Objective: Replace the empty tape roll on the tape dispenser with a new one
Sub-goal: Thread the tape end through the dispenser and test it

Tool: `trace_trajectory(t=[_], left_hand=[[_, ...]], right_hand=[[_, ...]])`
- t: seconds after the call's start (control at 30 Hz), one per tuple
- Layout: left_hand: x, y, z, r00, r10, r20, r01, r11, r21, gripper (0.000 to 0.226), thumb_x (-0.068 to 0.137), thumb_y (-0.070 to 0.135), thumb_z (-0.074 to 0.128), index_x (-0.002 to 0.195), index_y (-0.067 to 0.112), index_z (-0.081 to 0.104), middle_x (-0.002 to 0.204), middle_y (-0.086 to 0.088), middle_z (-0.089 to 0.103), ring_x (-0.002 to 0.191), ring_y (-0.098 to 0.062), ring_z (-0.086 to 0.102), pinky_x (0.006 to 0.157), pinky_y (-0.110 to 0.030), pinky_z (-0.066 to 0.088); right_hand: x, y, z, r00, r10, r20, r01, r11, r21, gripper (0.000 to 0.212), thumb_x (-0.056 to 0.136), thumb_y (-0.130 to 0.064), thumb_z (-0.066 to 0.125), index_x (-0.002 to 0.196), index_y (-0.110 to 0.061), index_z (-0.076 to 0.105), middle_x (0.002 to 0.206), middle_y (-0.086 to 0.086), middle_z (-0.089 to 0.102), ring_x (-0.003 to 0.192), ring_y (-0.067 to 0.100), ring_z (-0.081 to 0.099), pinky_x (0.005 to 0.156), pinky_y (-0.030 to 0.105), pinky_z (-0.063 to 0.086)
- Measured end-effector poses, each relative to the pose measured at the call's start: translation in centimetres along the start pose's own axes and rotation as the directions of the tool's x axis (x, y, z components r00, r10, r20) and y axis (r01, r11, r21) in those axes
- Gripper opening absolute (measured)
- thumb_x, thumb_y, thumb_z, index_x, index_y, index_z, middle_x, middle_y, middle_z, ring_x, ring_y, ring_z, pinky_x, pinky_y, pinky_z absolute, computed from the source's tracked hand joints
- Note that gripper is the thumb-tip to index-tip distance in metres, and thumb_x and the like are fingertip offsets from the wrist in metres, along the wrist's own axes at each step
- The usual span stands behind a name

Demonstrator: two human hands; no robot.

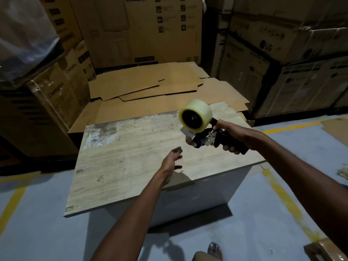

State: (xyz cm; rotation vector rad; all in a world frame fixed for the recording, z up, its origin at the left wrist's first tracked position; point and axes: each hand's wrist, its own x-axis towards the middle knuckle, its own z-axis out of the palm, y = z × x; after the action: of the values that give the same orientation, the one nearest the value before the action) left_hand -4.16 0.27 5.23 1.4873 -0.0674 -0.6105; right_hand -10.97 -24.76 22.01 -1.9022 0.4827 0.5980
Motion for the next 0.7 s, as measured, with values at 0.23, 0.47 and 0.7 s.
trace_trajectory(t=[0.23,0.47,0.7], left_hand=[[0.7,3.4,2.4,0.979,0.153,0.134,-0.101,0.937,-0.334,0.046,0.111,0.035,0.029,0.147,0.018,0.052,0.126,0.001,0.07,0.128,-0.02,0.056,0.094,-0.047,0.035],[1.1,2.6,1.7,0.995,0.071,-0.068,-0.079,0.991,-0.112,0.047,0.106,0.046,0.045,0.104,0.01,0.076,0.085,-0.004,0.073,0.094,-0.021,0.066,0.083,-0.041,0.044],[2.5,2.9,1.7,0.943,-0.233,-0.239,0.211,0.971,-0.112,0.028,0.098,0.034,0.06,0.081,0.011,0.057,0.066,-0.003,0.046,0.055,-0.02,0.044,0.057,-0.033,0.04]], right_hand=[[-0.3,0.0,-0.7,0.999,-0.014,0.039,0.013,1.0,0.016,0.075,0.088,-0.064,0.043,0.097,0.005,0.072,0.066,0.011,0.054,0.051,0.022,0.042,0.052,0.029,0.034],[-0.1,0.8,-2.1,0.999,-0.038,-0.006,0.038,0.999,0.027,0.072,0.089,-0.063,0.044,0.096,0.004,0.069,0.064,0.011,0.053,0.051,0.023,0.041,0.051,0.029,0.033],[0.1,1.0,-2.8,0.998,-0.056,-0.031,0.057,0.998,0.016,0.072,0.084,-0.067,0.047,0.093,0.0,0.071,0.064,0.009,0.054,0.051,0.022,0.042,0.054,0.03,0.033]])
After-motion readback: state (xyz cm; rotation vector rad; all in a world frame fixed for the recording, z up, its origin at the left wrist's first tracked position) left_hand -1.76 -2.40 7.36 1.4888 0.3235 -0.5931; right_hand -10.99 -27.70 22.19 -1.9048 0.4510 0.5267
